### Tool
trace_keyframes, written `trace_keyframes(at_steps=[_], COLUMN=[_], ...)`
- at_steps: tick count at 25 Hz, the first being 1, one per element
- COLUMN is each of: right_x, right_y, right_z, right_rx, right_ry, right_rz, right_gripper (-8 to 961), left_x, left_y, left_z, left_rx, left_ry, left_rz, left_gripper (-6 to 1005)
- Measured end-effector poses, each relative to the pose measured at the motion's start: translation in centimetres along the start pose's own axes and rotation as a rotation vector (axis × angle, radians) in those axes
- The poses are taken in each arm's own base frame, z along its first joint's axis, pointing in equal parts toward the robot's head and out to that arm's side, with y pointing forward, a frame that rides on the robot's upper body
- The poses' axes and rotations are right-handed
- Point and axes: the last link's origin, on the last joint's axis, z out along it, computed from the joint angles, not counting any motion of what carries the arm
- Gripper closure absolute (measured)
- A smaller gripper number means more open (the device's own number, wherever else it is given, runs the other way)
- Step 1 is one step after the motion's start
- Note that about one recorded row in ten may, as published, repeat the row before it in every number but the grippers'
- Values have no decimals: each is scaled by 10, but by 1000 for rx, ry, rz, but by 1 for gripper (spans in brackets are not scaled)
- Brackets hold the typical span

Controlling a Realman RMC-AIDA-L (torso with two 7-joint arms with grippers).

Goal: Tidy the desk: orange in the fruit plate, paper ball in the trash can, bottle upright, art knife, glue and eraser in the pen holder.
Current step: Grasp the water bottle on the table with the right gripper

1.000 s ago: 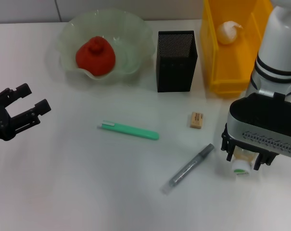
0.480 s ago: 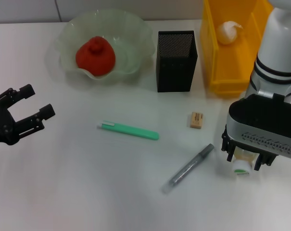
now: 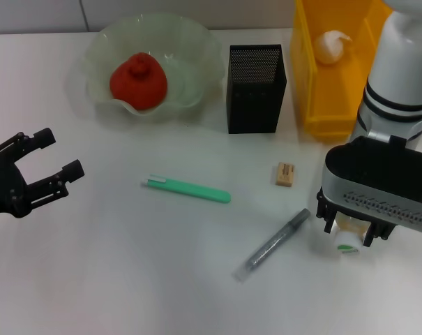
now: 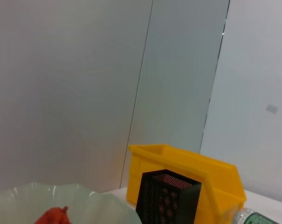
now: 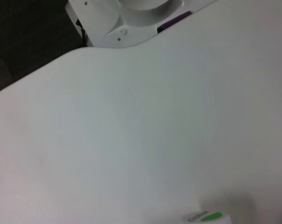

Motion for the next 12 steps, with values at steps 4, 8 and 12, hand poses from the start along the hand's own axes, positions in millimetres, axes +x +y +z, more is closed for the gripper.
trace_keyframes(at_steps=[4,8,12], right_x=[0,0,0], right_y=[0,-2,-3], right_z=[0,0,0], right_rx=[2,9,13], right_ry=[1,2,2], right_rz=[1,-1,0], right_gripper=[419,421,423], left_x=[0,0,-2], left_y=[0,-1,0], left_z=[0,-1,-1], left_rx=[2,4,-7], left_ry=[-2,-4,-21], left_rz=[4,6,7], left_gripper=[139,139,139])
